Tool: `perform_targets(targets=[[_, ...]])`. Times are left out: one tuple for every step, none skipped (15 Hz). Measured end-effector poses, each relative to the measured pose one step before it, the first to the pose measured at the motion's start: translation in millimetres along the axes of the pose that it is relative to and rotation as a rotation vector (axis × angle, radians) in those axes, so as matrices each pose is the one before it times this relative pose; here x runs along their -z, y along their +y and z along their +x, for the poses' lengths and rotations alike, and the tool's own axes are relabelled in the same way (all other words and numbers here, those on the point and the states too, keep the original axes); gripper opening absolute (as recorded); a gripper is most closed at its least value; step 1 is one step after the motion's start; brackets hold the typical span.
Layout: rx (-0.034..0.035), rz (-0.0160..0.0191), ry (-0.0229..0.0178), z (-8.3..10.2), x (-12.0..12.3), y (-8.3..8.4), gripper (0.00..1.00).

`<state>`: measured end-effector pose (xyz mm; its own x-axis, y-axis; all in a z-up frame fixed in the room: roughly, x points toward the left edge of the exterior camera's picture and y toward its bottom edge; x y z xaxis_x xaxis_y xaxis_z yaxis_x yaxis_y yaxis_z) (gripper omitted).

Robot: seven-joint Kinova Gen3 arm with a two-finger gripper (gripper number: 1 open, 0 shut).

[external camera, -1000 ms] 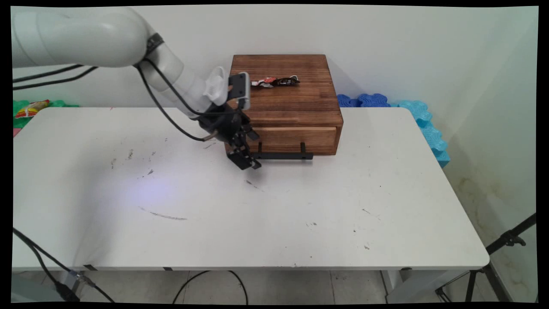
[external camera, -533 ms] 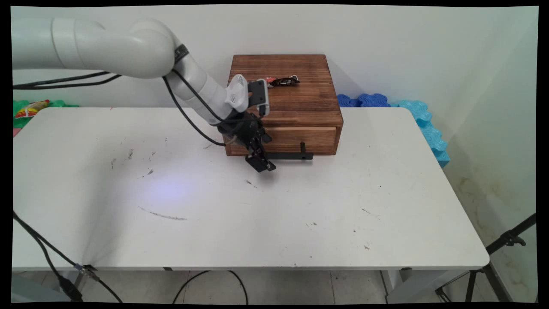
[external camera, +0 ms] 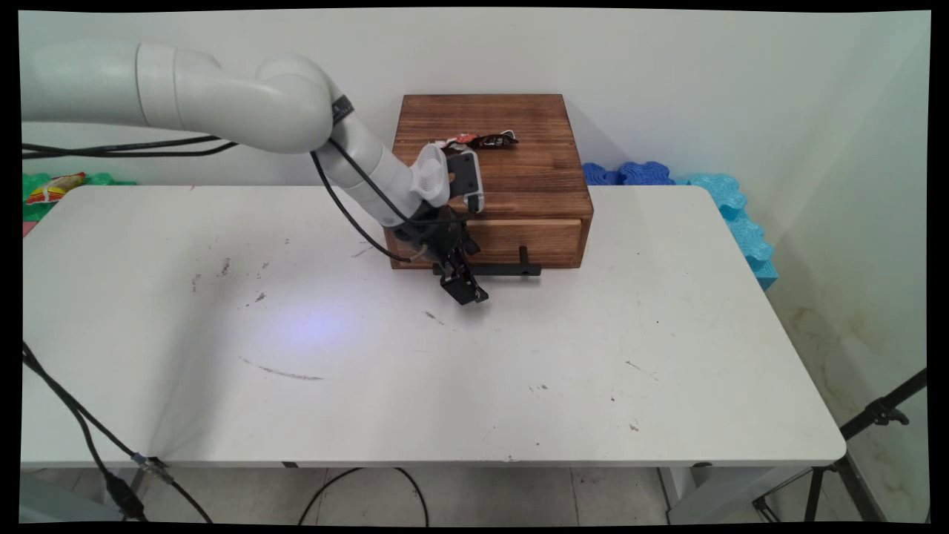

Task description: Open the drawer

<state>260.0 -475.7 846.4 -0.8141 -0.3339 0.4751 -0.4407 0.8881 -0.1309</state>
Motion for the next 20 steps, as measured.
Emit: perform_targets(targets=[[0.00158,-0.00015,-0.00351,-0.01,-3.07,0.33,1.0],[0.00144,-0.00051,-0.0028,-0.07,-2.47,0.33,1.0],[0.00013,-0.00114,-0.00319,-0.09,-2.83,0.52,1.0],[-0.00043,-0.00125,-0.00283,-0.12,-2.36,0.52,1.0],[-0.00064,-0.00146,-0.00341,-0.22,-2.65,0.6,1.0],[-0.00089,-0.00192,-0.00299,-0.13,-2.51,0.74,1.0],[-0.00087,-0.00181,-0.0026,-0.11,-2.28,0.75,1.0],[-0.00067,-0.00178,-0.00223,-0.17,-1.8,0.75,1.0],[-0.00097,-0.00246,-0.00223,-0.1,-1.78,1.19,1.0],[-0.00102,-0.0023,-0.00219,-0.16,-1.49,1.28,1.0],[-0.0009,-0.00214,-0.00153,-0.04,-1.09,1.24,1.0],[-0.00097,-0.00291,-0.00199,-0.16,-1.03,1.82,1.0],[-0.0006,-0.00292,-0.00157,-0.21,-0.73,1.99,1.0],[-0.00124,-0.00254,-0.001,0.04,-0.36,1.93,1.0],[-0.00109,-0.00344,-0.0012,-0.03,-0.1,2.82,1.0],[-0.00049,-0.0033,-0.00126,-0.26,0.1,2.97,1.0],[-0.00085,-0.0031,-0.00098,0.06,0.12,2.77,1.0],[-0.00005,-0.00226,-0.00044,-0.04,0.28,2.13,1.0],[-0.00012,-0.00335,-0.00076,-0.2,0.46,3.23,1.0],[0.00001,-0.00253,-0.00054,-0.06,0.33,2.39,1.0]])
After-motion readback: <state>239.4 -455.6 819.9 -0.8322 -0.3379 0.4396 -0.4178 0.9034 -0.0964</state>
